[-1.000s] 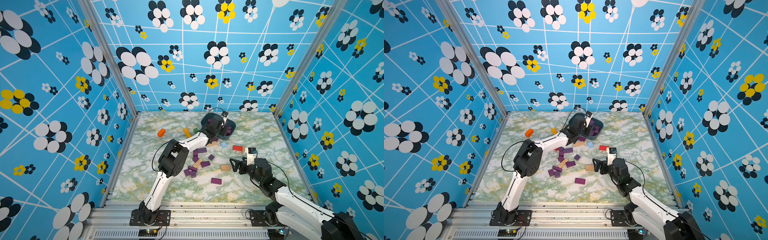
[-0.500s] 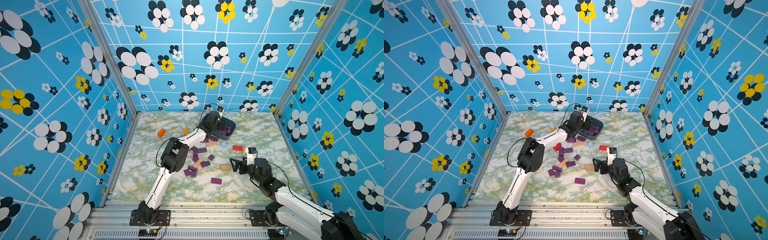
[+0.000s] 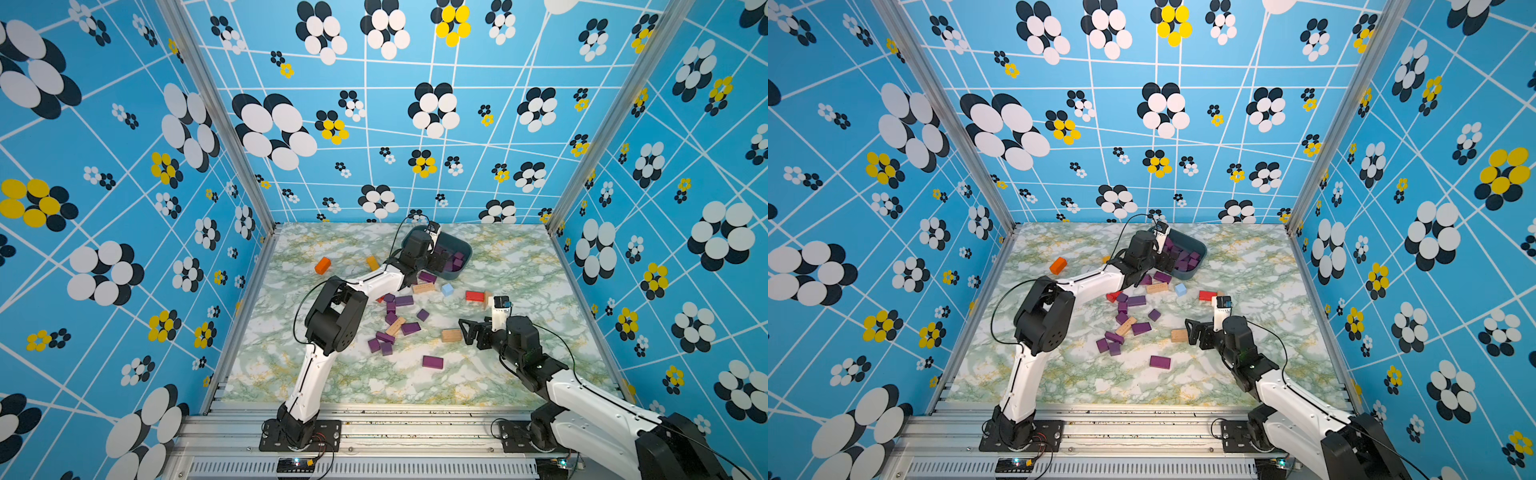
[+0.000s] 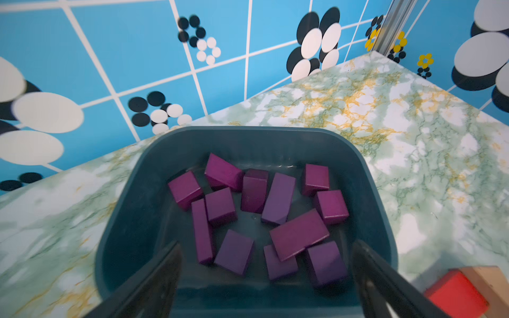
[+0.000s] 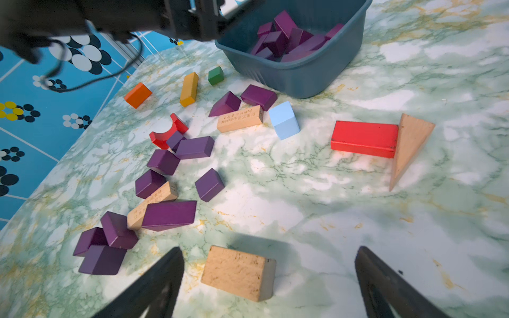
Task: Pick purple bricks into the storage bin
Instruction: Place the building block in the storage box, then pick up the building block from the center of the board.
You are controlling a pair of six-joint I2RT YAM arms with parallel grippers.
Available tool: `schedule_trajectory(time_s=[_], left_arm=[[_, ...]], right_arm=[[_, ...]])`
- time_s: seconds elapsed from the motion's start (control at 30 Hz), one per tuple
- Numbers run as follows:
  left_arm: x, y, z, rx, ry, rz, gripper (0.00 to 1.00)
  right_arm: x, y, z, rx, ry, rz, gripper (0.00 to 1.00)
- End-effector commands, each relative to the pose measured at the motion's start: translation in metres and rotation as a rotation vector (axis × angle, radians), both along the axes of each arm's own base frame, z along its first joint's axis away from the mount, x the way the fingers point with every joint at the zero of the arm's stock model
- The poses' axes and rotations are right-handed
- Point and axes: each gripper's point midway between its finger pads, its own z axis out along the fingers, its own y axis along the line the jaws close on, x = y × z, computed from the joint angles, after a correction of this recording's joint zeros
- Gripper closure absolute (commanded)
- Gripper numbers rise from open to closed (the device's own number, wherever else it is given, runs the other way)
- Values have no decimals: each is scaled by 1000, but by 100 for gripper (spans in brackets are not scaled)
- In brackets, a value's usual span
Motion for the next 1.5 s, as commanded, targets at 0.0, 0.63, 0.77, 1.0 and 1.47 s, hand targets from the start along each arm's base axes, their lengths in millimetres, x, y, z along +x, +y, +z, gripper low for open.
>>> schedule_trajectory(time_s=[0.0, 0.63, 0.77, 1.0, 1.47], left_arm=[[-26, 14, 71, -58, -157, 23, 2], [-214, 150, 8, 4, -15, 83, 1], [-231, 163, -8, -13, -37, 72, 0], [-245, 171, -11, -74, -74, 58, 0], [-253, 185, -2, -142, -143, 90, 0]], right_arm=[[7, 2, 6, -2, -27, -1, 1], [-7, 30, 19, -43, 152, 182, 1], [-21, 37, 21, -108, 255, 234, 1], [-50, 50, 12, -173, 377, 230, 7], [-70, 96, -9, -279, 515, 166, 16]])
